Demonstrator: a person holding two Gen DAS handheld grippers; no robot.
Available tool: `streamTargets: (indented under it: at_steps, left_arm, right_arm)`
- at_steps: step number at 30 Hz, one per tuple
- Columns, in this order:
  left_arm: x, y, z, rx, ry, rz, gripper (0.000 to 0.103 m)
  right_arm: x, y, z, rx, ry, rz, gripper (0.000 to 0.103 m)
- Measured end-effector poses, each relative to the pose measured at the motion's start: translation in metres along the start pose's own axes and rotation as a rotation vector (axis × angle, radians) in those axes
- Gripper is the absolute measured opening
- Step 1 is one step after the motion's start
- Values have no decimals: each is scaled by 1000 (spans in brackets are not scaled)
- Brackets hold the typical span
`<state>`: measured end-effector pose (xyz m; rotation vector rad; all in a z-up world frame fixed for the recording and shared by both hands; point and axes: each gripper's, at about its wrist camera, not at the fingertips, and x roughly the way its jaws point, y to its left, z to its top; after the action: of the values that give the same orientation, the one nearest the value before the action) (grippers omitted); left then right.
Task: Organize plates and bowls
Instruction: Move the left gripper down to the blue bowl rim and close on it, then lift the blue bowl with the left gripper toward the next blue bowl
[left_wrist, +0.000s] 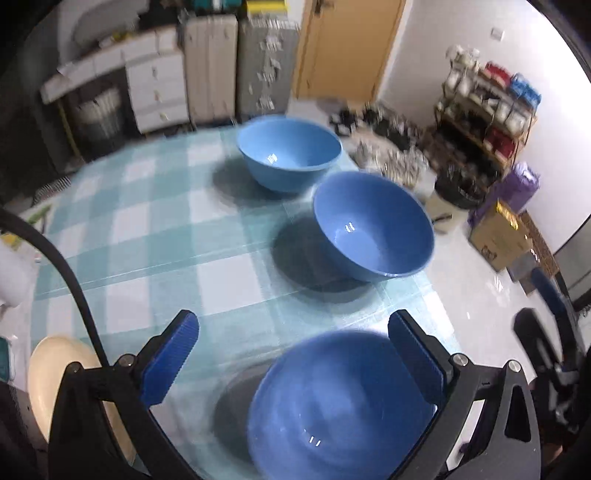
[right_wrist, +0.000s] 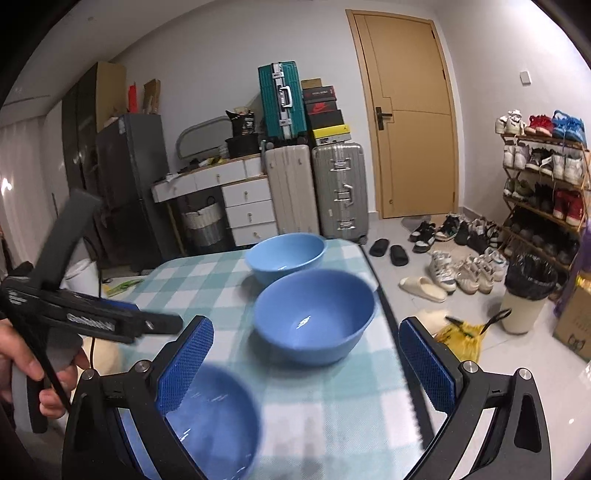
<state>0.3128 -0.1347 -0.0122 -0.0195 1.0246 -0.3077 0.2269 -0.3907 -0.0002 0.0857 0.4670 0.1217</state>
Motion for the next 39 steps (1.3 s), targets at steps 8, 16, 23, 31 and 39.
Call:
streamTargets:
  at_steps: [8, 16, 23, 31, 39]
  left_arm:
    - [74, -16, 53, -27, 144, 29, 103]
    - [123, -29, 79, -17, 233, 13, 101]
    - [155, -26, 87, -81, 313, -38, 84]
    - [167, -26, 88, -69, 344, -67, 29]
    - [163, -29, 85, 24, 310, -59, 3]
  right_arm:
    - [71, -22, 35, -82, 65, -62, 102]
    - [136, -50, 39, -110, 141, -101, 102]
    - [179, -87, 31, 29, 261, -17, 102]
    - [222, -97, 15, 71, 393, -12, 102]
    - [236, -97, 12, 108, 428, 13, 101]
